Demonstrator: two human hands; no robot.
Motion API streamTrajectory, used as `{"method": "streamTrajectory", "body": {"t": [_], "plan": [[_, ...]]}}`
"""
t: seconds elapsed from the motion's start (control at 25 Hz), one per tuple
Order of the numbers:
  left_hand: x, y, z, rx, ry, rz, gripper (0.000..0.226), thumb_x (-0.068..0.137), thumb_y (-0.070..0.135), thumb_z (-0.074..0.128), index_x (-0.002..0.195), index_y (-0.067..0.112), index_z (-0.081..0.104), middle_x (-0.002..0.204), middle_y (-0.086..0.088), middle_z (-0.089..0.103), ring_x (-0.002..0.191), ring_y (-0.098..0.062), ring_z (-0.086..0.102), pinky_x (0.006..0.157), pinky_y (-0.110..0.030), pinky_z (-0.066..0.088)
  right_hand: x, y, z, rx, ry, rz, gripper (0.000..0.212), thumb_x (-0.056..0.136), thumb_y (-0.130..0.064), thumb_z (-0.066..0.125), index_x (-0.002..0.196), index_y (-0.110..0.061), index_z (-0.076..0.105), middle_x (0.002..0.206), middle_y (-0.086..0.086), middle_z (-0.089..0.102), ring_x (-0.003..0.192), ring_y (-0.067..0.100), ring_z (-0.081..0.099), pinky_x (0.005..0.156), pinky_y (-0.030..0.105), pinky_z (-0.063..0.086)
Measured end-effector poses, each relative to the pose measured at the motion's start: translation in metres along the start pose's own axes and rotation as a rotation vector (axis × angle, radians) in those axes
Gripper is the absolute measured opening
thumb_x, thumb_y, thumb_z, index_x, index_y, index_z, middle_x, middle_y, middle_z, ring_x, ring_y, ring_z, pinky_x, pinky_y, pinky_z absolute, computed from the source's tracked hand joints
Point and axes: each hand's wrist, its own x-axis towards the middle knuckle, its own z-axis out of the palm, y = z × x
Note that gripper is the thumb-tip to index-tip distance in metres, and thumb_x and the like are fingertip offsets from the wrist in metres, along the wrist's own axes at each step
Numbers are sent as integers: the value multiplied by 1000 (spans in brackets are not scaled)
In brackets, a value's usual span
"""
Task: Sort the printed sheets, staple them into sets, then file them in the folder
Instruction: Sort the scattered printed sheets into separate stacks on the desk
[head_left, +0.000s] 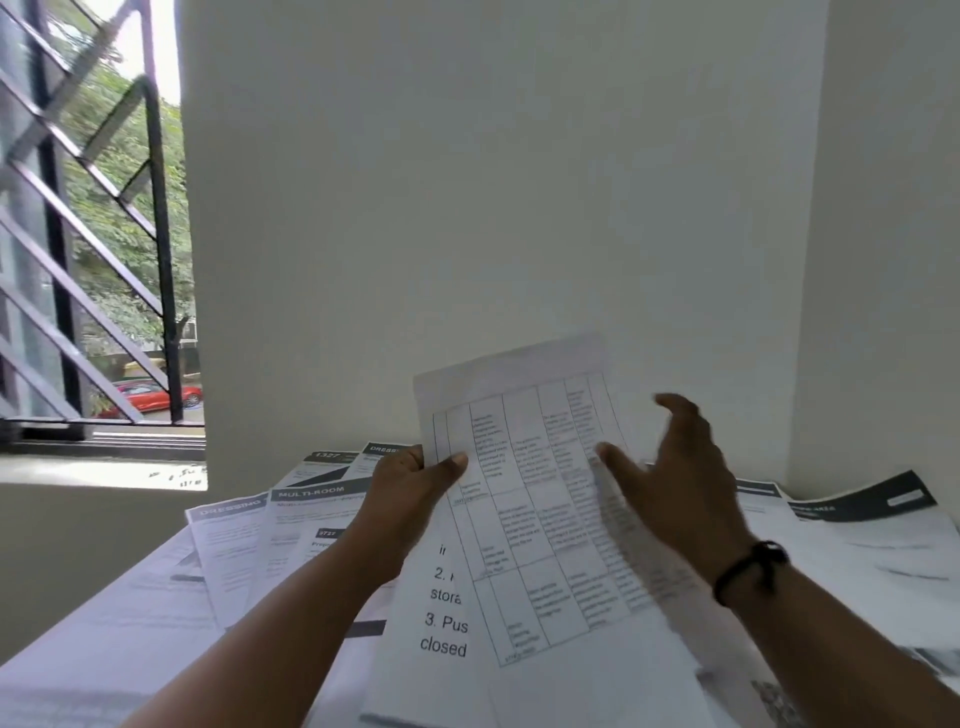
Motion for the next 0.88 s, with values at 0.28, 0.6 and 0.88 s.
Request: {"method": "streamTrajectory", "body": {"t": [0.28,0.6,0.88], "plan": [[2,2,-8,-84,129,19,23,92,28,62,99,8,68,85,-9,76,73,-25,74,57,-31,60,-2,42,30,637,-620,579,81,59,-50,84,101,11,52,100,21,70,89,46,65,77,51,49],[9,-2,-12,-197,87,-5,22,94,6,55,115,10,60,106,-16,72,84,-31,73,66,-39,60,-5,24,29,871,-437,614,25,89,12,52,110,2,63,105,21,70,97,37,67,90,46,53],[12,-4,-13,-150,-9,-262,34,91,3,60,121,15,54,109,-13,71,93,-34,71,75,-50,58,-8,13,26,880,-448,630,42,81,24,47,111,-3,60,104,22,69,98,42,66,83,47,56]]}}
